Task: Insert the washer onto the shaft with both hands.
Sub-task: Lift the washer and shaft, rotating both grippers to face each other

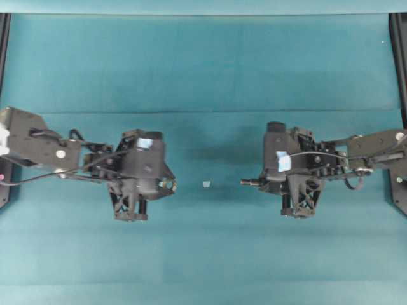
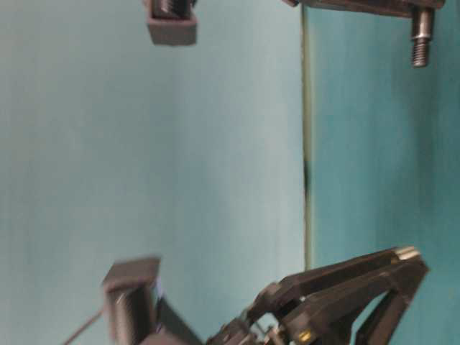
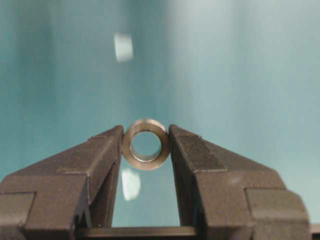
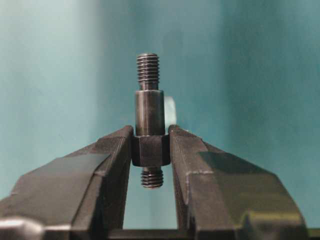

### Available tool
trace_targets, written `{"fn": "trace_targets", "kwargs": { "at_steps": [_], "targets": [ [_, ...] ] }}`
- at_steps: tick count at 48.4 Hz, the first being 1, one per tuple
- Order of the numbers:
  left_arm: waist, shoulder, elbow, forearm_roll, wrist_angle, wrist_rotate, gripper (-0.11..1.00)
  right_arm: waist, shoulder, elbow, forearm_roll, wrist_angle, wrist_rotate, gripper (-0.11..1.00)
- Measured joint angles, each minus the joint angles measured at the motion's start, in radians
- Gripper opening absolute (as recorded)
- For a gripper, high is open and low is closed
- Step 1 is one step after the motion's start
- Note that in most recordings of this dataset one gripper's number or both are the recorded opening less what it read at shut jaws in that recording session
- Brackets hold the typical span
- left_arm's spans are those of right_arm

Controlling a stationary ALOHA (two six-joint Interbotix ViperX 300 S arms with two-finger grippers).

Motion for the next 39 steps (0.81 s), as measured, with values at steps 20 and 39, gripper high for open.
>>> {"fn": "trace_targets", "kwargs": {
  "at_steps": [20,39],
  "targets": [
    [-0.005,-0.020,0.029,-0.002,-0.143,-0.028,0.37,0.029,-0.051,0.083,0.000,-0.167,0.067,0.00],
    [-0.005,-0.018,0.032,-0.002,-0.222,-0.055,0.37,0.049,-0.052,0.086,0.002,-0.206,0.067,0.00]
  ]
}}
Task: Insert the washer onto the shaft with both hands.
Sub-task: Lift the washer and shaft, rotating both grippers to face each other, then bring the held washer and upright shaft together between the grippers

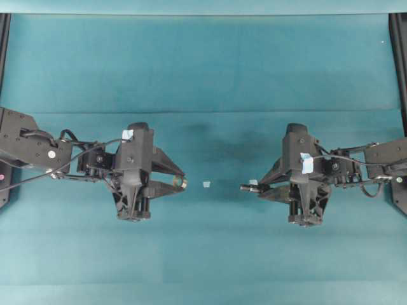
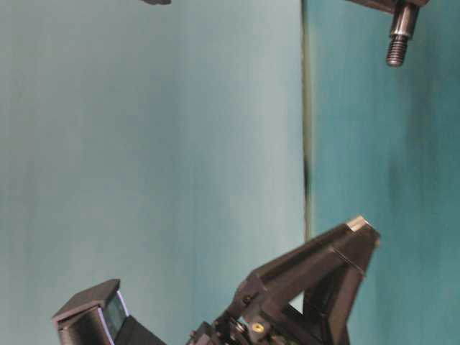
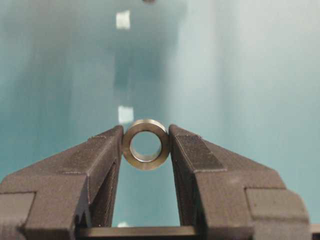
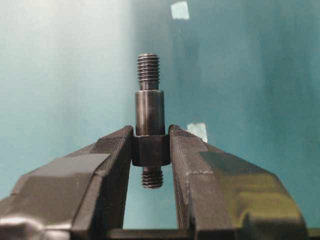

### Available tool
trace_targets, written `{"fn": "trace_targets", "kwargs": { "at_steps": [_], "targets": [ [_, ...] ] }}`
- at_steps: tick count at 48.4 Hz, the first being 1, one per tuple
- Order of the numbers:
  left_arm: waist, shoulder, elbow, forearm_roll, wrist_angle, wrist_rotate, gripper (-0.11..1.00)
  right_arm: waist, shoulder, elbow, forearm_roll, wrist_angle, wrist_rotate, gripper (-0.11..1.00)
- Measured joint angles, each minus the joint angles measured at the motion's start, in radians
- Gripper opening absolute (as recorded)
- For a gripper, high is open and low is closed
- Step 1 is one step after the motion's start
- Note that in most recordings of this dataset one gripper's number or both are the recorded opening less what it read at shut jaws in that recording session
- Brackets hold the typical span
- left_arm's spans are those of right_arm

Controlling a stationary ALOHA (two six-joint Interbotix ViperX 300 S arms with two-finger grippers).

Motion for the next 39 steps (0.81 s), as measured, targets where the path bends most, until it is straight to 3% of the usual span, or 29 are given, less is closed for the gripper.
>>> {"fn": "trace_targets", "kwargs": {
  "at_steps": [14,39],
  "targets": [
    [-0.006,0.005,0.023,0.002,-0.114,-0.072,0.37,0.000,0.000,0.006,0.000,-0.052,0.000,0.00],
    [-0.011,0.026,0.018,0.000,-0.172,-0.072,0.37,0.000,0.000,0.012,0.000,-0.124,0.002,0.00]
  ]
}}
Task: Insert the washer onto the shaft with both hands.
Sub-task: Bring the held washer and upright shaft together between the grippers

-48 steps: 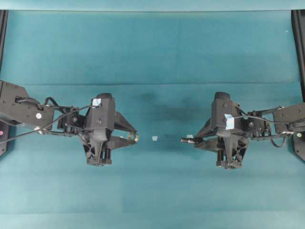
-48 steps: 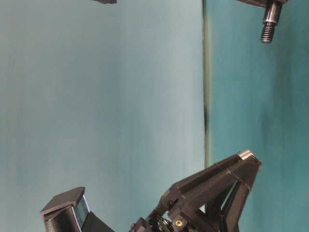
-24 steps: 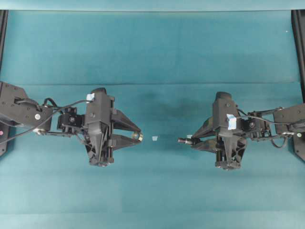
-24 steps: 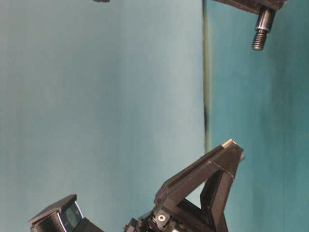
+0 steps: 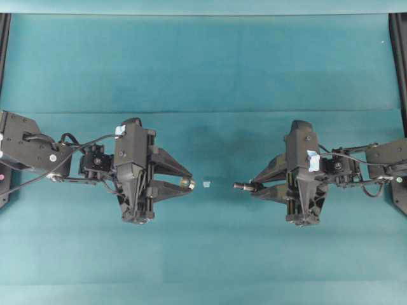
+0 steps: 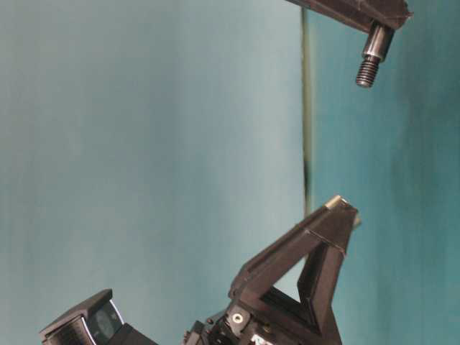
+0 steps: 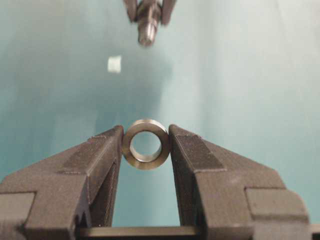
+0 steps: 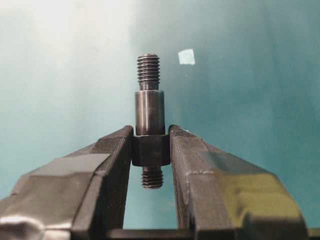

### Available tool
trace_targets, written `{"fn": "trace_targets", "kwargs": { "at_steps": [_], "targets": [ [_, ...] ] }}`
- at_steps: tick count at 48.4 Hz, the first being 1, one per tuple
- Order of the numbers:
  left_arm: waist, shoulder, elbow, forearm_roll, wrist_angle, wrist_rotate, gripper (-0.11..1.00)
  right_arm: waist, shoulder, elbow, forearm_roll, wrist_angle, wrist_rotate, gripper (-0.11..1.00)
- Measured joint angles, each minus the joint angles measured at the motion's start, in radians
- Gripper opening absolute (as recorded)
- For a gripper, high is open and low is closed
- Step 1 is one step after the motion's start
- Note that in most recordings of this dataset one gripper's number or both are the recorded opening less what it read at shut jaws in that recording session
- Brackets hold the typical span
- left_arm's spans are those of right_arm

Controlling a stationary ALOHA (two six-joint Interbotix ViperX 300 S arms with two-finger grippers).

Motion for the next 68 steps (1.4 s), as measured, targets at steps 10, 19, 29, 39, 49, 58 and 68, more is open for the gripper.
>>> {"fn": "trace_targets", "kwargs": {
  "at_steps": [10,19,29,39,49,58,68],
  "targets": [
    [0.000,0.015,-0.011,0.002,-0.031,0.000,0.37,0.002,0.006,0.000,-0.002,-0.035,0.002,0.00],
    [0.000,0.038,-0.035,0.002,-0.038,0.000,0.37,0.002,0.025,0.000,0.000,-0.063,0.002,0.00],
    [-0.006,0.069,-0.063,0.000,-0.040,0.000,0.37,0.009,0.044,-0.002,-0.002,-0.083,0.002,0.00],
    [-0.014,0.089,-0.083,0.002,-0.040,0.000,0.37,0.011,0.057,-0.002,-0.002,-0.101,0.002,0.00],
    [-0.014,0.098,-0.094,0.002,-0.040,0.000,0.37,0.012,0.063,-0.002,0.000,-0.120,0.005,0.00],
    [-0.014,0.103,-0.097,0.000,-0.043,0.000,0.37,0.012,0.071,-0.002,0.000,-0.135,0.002,0.00],
    [-0.014,0.107,-0.100,0.000,-0.052,0.000,0.37,0.012,0.072,-0.002,0.000,-0.143,0.002,0.00]
  ]
}}
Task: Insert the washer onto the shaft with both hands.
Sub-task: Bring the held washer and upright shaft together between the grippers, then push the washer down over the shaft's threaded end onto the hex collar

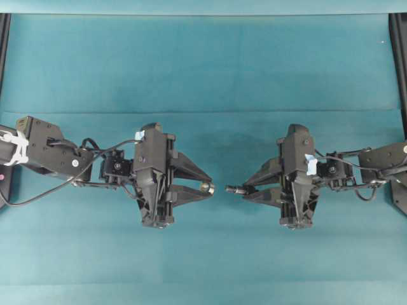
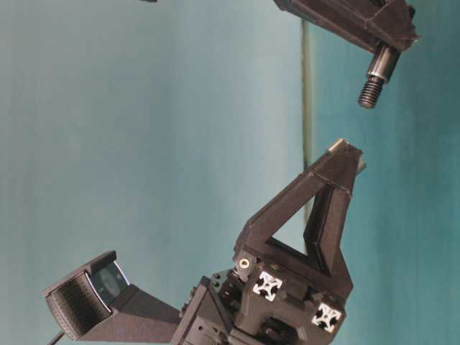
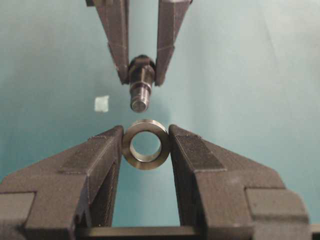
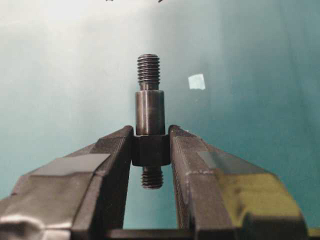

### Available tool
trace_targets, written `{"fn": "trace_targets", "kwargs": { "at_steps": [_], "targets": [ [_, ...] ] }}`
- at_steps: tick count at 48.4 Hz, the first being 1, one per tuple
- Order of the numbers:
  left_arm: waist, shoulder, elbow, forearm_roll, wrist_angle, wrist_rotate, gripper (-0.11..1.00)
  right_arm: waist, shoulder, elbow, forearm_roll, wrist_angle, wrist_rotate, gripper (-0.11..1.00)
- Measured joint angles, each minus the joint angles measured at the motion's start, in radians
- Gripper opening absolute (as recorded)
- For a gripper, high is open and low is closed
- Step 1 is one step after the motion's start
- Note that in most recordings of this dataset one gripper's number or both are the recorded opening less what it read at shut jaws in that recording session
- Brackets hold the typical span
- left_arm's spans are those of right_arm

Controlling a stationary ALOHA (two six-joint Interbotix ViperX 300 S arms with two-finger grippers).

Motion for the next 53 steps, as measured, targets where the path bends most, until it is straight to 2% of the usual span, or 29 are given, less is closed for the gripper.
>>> {"fn": "trace_targets", "kwargs": {
  "at_steps": [53],
  "targets": [
    [0.000,0.057,-0.052,0.002,-0.005,0.000,0.37,0.003,0.018,-0.021,0.000,-0.005,0.003,0.00]
  ]
}}
